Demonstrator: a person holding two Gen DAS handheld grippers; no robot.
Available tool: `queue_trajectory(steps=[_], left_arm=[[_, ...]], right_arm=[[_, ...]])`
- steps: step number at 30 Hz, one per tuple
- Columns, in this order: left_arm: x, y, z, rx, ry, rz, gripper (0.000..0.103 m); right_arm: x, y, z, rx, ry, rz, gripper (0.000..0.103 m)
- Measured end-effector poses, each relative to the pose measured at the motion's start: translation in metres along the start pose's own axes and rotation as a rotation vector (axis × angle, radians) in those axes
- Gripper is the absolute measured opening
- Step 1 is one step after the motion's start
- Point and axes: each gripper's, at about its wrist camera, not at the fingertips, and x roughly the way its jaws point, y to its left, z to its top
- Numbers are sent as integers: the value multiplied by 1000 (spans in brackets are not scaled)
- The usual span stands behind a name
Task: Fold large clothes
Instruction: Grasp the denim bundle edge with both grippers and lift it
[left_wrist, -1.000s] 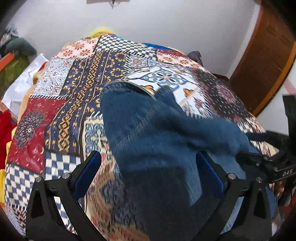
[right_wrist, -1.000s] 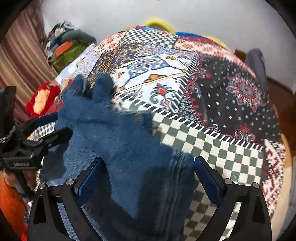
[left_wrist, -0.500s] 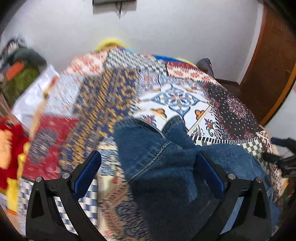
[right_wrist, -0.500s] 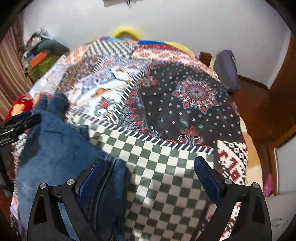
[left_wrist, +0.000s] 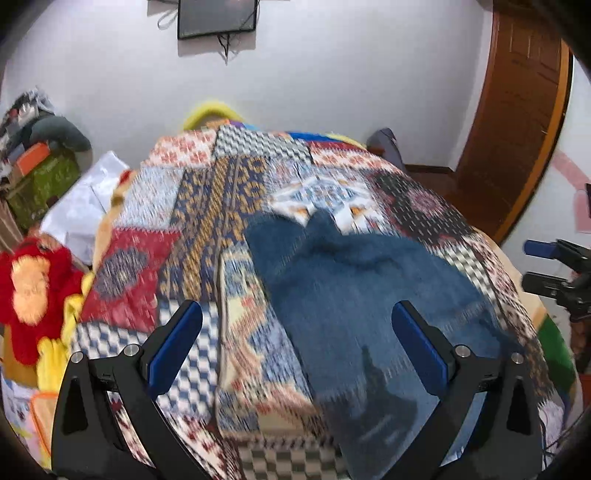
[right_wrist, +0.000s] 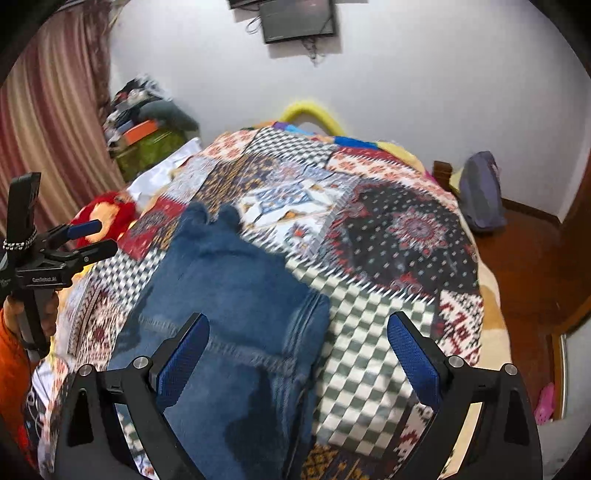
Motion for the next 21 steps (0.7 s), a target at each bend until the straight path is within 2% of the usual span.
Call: queue_trajectory(steps=[6, 10, 13, 15, 18, 21], left_arm=[[17, 1, -46, -100, 128, -127, 103], [41, 3, -65, -178, 230, -221, 103], [61, 11, -66, -278, 274, -311, 103], [73, 16, -64, -335, 293, -347, 103], [93, 19, -61, -406, 331, -403, 103], [113, 11, -59, -432, 376, -466, 103]], right_arm=[[28, 7, -40, 41, 127, 71, 96], [57, -9, -60, 166, 230, 127, 96], [76, -32, -66, 330, 289, 215, 96], [87, -40, -68, 386, 317, 272, 96], [100, -46, -64, 412, 343, 324, 96], [112, -45, -58, 419, 359, 357, 96]])
